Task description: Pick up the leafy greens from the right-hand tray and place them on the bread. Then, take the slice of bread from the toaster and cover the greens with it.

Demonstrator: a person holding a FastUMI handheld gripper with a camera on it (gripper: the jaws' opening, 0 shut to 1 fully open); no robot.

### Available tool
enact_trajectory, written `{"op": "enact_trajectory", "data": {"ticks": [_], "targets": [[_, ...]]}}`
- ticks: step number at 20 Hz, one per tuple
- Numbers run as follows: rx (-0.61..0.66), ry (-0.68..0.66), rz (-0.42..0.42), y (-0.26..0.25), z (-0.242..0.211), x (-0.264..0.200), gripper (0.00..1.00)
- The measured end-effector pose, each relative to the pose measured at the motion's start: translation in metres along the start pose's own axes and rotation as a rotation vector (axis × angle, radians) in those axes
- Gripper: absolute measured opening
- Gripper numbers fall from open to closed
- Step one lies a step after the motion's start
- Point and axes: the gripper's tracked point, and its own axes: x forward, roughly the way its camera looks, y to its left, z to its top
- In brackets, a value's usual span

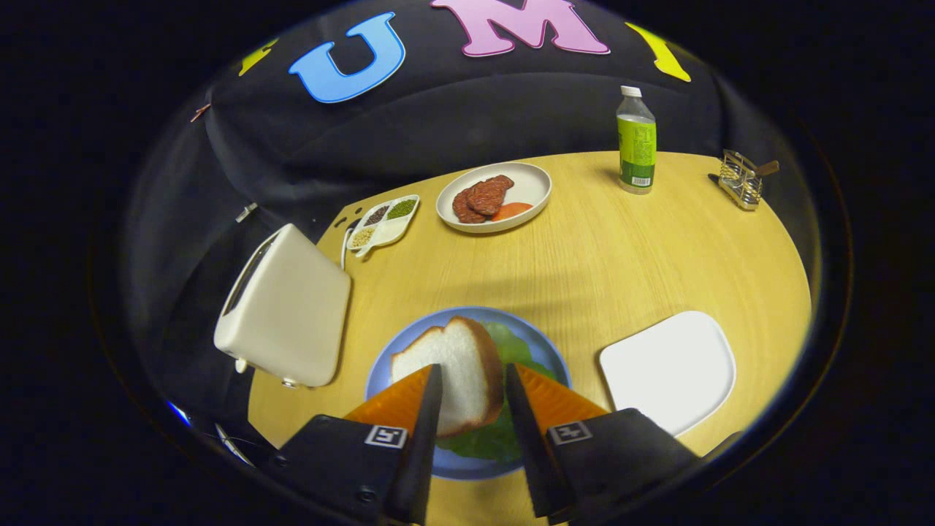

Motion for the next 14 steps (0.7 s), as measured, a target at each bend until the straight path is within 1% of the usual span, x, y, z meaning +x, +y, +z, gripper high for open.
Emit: {"op": "enact_trajectory", "data": {"ticks": [1, 3, 4, 7, 9, 10, 14], "targets": [[-0.003, 0.001, -0.006, -0.003, -0.001, 0.001, 0.58], [-0.018, -0.008, -0.022, -0.011, -0.001, -0.009, 0.60], [-0.032, -0.016, -0.038, -0.016, -0.001, -0.012, 0.64], [-0.067, -0.047, -0.053, -0.022, 0.001, -0.032, 0.86], [-0.091, -0.091, -0.061, -0.026, 0.013, -0.045, 0.97], [-0.102, -0.120, -0.068, -0.027, 0.022, -0.054, 0.99], [-0.142, -0.267, -0.080, -0.028, 0.071, -0.097, 0.99]]}}
